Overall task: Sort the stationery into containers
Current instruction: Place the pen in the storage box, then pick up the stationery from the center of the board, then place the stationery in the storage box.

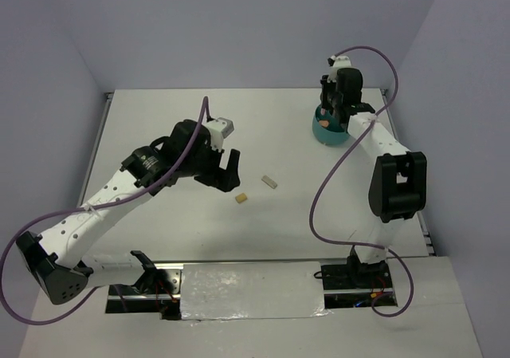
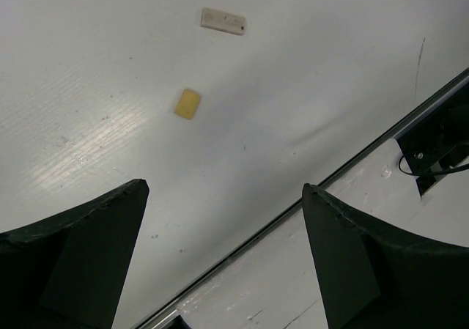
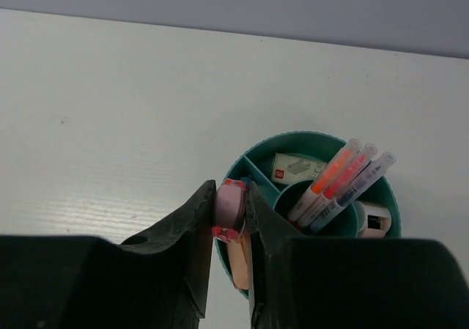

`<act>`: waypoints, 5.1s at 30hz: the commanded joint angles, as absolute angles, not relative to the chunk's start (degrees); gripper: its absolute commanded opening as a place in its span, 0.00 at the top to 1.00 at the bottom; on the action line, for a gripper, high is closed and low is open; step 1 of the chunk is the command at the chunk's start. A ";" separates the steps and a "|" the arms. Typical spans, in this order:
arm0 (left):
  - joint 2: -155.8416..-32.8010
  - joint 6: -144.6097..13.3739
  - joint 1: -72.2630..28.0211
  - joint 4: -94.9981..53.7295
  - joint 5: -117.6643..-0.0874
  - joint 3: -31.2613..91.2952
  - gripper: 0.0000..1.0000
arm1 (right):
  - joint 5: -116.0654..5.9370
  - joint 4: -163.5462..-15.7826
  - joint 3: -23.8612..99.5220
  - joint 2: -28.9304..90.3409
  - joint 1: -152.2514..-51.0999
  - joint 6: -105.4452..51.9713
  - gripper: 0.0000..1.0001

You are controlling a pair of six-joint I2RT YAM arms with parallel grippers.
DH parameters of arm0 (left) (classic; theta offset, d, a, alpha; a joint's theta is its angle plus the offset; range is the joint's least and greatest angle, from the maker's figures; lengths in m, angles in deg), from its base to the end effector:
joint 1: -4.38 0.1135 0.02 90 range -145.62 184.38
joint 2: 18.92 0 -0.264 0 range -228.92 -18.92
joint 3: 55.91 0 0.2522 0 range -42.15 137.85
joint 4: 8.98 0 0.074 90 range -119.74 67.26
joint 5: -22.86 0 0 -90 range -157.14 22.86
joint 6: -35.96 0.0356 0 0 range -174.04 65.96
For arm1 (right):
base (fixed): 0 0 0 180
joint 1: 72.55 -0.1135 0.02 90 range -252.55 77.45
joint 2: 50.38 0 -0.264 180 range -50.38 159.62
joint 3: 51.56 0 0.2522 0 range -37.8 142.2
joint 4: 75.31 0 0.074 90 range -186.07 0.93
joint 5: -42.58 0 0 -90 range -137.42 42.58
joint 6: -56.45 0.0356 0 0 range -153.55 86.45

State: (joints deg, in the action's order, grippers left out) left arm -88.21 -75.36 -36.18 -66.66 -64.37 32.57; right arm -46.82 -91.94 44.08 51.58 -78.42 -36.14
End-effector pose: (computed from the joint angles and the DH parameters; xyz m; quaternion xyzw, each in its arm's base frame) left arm 0.1893 -0.1642 0.3752 0.1608 0.8860 -0.2420 0.3614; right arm 0.4241 0.0432 0.3013 -0.0586 0.8316 0.0114 0.5522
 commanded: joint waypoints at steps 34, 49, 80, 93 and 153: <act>-89.31 -86.90 -31.14 -69.75 -81.63 33.61 0.01 | -59.28 -105.14 38.76 35.86 -87.82 -26.07 0.38; -89.05 -85.77 -22.43 -64.84 -69.17 27.28 0.01 | -52.09 -120.18 29.34 42.51 -109.37 -36.53 0.42; -88.00 -80.84 -22.25 -65.10 -64.76 27.72 0.01 | -47.16 -118.51 38.05 63.18 -111.40 -40.41 0.61; -88.35 -80.41 -22.08 -65.54 -66.08 28.60 0.01 | -48.83 -113.78 35.34 44.39 -98.50 -15.30 1.00; -90.64 -76.63 -21.55 -66.60 -66.79 32.56 0.01 | -47.16 -80.01 22.05 46.31 -64.90 35.27 0.80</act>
State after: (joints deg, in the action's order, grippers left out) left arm -91.19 -77.94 -21.93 -66.79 -66.47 30.73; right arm -47.19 -82.52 20.46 46.00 -64.14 35.00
